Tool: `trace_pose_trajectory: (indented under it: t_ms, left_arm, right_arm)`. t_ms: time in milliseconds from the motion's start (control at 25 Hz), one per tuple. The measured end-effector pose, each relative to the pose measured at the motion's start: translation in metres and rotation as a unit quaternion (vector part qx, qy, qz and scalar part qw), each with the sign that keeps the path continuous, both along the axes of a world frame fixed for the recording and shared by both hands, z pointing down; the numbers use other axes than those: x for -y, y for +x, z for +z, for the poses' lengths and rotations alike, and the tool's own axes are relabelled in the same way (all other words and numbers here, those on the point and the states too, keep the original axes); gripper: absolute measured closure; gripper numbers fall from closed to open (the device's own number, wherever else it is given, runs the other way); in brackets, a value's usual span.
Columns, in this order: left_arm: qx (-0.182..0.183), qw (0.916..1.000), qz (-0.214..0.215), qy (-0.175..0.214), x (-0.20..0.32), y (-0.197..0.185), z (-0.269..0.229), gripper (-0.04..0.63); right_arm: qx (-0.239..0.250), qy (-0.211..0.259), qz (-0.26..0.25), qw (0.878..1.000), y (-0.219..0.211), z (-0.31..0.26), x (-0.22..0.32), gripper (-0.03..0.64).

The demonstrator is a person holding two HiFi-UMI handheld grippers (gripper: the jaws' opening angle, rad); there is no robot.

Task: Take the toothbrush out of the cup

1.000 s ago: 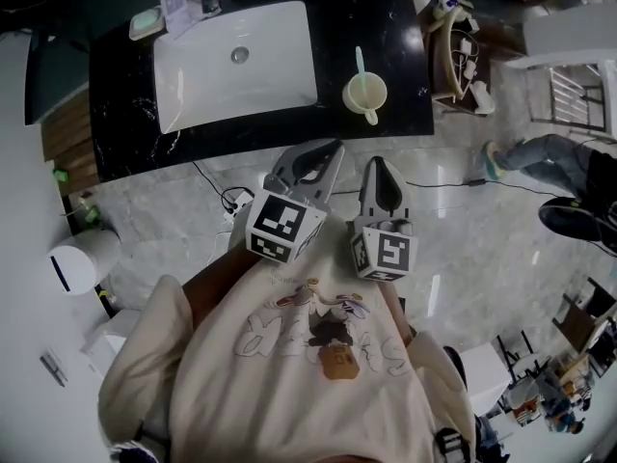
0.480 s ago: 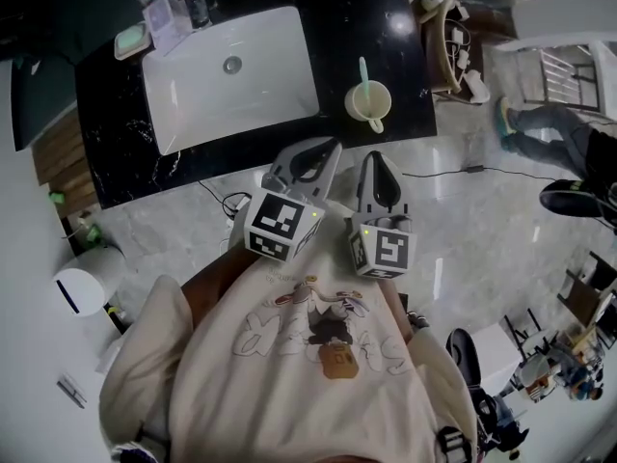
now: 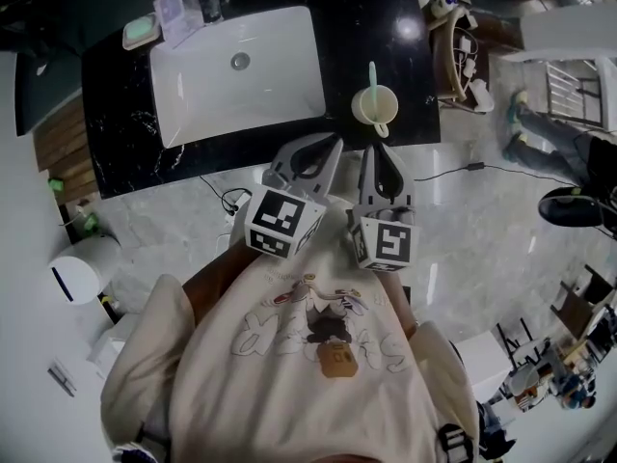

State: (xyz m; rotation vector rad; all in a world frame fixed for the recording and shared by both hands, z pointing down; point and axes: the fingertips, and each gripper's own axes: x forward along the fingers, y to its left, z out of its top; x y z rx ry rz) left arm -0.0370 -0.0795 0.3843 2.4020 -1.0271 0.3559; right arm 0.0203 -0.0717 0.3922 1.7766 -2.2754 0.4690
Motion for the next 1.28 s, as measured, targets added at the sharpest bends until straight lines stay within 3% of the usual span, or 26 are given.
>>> trace_pose_trajectory:
  t_ms: [640,1280]
  left_arm:
    - [0.014,0.9986,-0.05,-0.013,0.032,0.024,0.004,0.588]
    - [0.035,0.9933,-0.109,-0.014,0.061,0.04,0.009,0.588]
  right_arm:
    - [0.014,-0.015,-0.055,0.998,0.027,0.003,0.043,0.592]
    - [0.029,-0.025,-0.121,0.992,0.036,0.011,0.075,0.528]
